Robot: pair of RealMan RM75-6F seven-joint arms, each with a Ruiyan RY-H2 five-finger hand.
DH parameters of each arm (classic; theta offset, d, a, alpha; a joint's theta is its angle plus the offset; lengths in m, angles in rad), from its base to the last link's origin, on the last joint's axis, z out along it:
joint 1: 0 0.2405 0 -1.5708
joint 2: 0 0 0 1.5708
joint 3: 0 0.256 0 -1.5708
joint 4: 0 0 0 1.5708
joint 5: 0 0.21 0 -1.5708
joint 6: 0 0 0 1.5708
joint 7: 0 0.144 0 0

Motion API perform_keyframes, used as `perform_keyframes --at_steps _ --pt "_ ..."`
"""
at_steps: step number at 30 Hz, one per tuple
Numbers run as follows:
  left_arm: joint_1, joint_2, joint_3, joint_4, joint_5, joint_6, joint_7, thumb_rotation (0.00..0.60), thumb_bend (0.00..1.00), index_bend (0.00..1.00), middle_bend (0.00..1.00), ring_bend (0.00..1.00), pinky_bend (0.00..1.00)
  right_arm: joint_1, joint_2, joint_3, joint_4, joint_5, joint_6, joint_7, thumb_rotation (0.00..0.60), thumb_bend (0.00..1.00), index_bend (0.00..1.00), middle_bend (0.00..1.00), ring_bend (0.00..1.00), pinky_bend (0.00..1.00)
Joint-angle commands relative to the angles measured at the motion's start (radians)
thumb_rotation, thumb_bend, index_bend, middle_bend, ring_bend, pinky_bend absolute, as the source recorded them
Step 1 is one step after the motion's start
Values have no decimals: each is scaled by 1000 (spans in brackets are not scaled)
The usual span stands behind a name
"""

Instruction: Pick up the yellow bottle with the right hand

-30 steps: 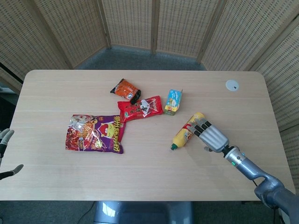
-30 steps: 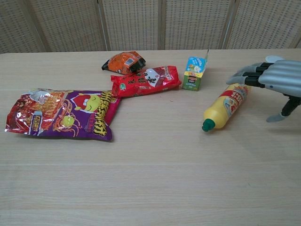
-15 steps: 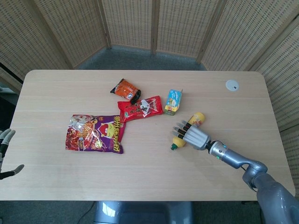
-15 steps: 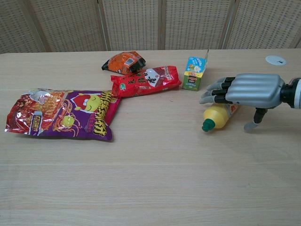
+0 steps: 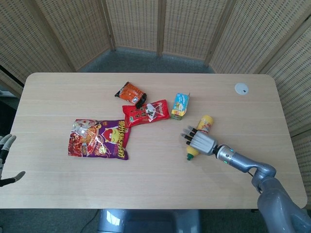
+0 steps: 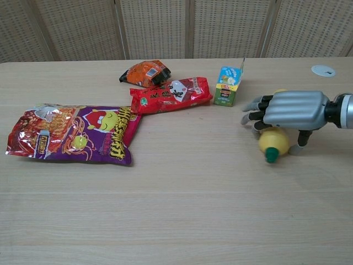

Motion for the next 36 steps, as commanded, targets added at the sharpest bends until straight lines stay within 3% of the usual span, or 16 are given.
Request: perform_keyframes --at_steps 1,9,19,36 --pt "0 0 0 -1 -1 -2 -1 600 0 0 0 0 0 -6 -11 -22 32 -5 21 21 600 237 499 419 141 30" --pt "-1 2 0 -2 0 -2 -3 600 0 0 0 0 0 -13 7 -58 40 -14 71 27 600 287 551 518 259 142" --pt "-1 5 1 -4 4 -1 -9 600 0 0 0 0 0 -4 86 -63 -47 -4 143 -9 600 341 568 584 372 264" --pt "1 13 0 -10 13 10 -29 600 0 0 0 0 0 62 302 -9 -420 4 242 -165 600 359 574 679 644 418"
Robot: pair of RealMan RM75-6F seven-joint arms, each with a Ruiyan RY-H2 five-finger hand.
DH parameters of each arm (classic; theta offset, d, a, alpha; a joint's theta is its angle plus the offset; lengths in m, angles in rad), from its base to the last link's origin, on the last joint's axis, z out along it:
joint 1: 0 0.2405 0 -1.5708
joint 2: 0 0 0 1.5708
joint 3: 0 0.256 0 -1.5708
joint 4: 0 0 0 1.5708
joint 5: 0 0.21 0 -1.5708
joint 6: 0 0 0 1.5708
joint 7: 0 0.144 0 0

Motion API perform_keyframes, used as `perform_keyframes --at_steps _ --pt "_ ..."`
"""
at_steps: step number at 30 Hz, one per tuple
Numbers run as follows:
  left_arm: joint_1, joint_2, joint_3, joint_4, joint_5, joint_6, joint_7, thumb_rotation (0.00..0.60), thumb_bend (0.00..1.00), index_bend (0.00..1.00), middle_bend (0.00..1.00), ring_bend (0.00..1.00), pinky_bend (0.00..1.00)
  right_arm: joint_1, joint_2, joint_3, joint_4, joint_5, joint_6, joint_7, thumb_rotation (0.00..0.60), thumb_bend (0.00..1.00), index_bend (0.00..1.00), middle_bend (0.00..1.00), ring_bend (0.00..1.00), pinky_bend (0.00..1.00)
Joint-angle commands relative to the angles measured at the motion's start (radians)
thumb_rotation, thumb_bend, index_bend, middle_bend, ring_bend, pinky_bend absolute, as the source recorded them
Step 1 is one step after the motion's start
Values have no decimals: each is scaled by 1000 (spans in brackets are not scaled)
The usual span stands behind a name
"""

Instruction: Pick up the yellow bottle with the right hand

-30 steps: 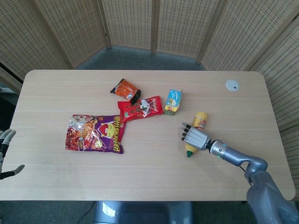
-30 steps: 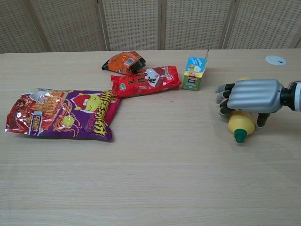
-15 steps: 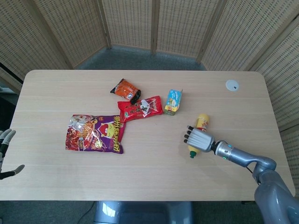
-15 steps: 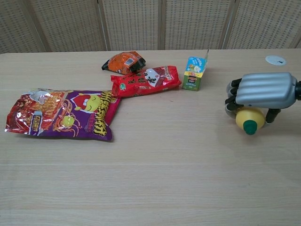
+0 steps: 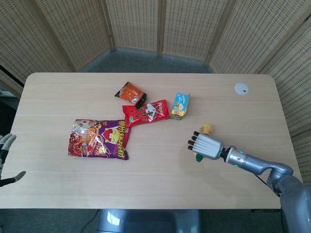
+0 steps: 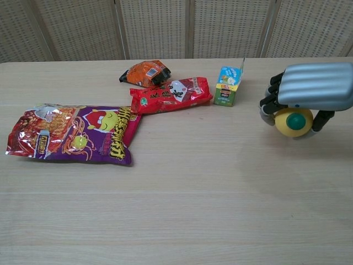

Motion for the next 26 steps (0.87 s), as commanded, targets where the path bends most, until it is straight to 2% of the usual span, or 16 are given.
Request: perform_keyframes --at_steps 1,17,26 --pt "0 2 0 0 -1 -2 -4 600 0 0 0 0 0 29 63 29 -97 2 17 -55 600 361 577 680 646 421" --pt "0 19 0 -5 9 5 -45 600 0 0 0 0 0 166 360 164 -558 11 -76 -270 600 374 583 681 647 422" --pt "2 23 5 -11 19 9 -49 600 0 0 0 0 0 203 495 235 -730 24 -132 -333 600 367 584 681 654 431"
